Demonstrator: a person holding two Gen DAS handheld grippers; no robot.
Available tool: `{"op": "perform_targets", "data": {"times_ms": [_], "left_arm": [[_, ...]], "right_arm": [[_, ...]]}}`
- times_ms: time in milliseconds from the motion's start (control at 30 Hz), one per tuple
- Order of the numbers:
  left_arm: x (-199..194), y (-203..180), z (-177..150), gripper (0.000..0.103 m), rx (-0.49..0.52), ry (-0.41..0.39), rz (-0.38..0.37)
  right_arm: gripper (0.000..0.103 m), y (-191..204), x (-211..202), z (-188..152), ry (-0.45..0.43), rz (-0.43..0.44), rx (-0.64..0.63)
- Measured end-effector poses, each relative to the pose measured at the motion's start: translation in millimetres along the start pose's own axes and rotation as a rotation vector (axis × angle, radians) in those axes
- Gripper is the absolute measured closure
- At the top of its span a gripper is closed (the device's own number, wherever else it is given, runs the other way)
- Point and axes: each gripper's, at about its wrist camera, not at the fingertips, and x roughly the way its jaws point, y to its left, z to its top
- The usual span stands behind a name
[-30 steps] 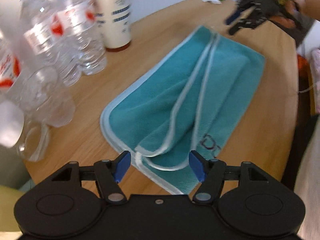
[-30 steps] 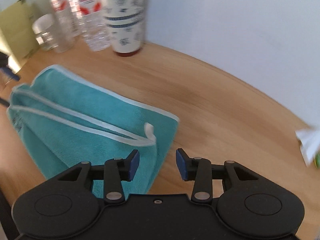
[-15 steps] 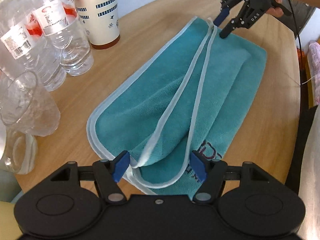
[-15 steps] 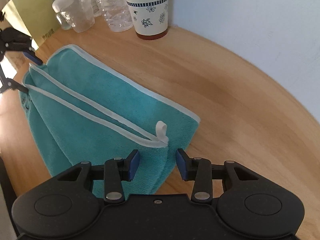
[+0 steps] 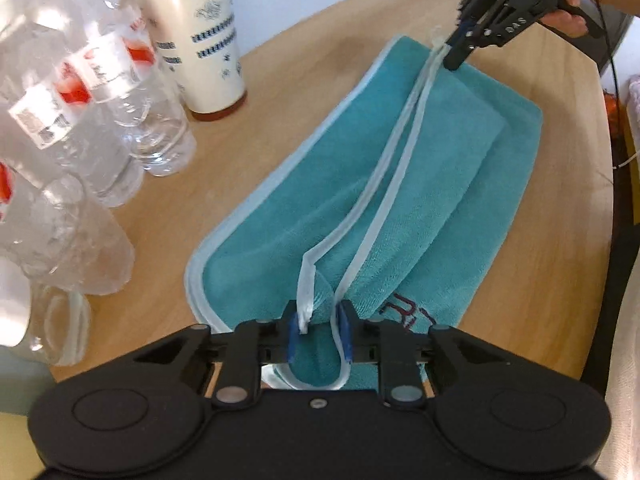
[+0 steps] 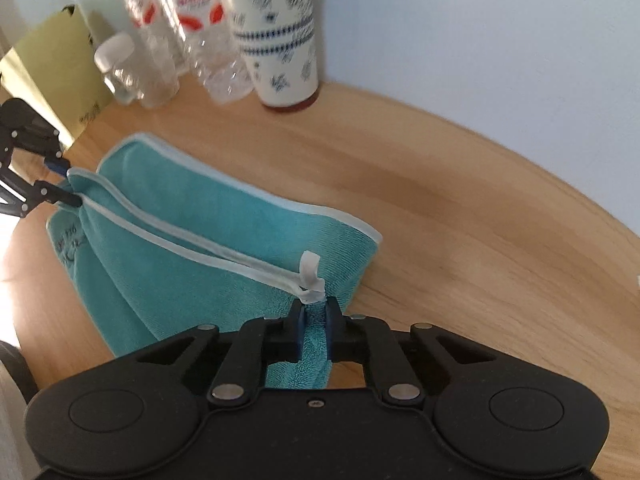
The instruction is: Fold towel
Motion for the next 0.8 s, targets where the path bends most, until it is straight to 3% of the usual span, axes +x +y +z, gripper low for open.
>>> {"op": "perform_targets", "data": {"times_ms": [333, 600, 733, 800], "left_arm": [[-35, 20, -9, 0.09, -0.215, -0.105, 0.01], [-37, 3, -12, 0.09, -0.148, -0.103, 0.034], [-25, 0, -8, 0.08, -0.1, -0.077, 0.057], [-19, 1, -4, 0.064, -0.077, -0.073, 0.078]], "right_arm": [[0.096, 9, -40, -12, -0.116, -0.04, 0.055], [0.097, 19, -62, -29, -0.162, -0.057, 0.049], [0.097, 22, -58, -27, -0.165, -0.061, 0.041], [0.097, 23, -58, -26, -0.163, -0.056, 0.036]]}}
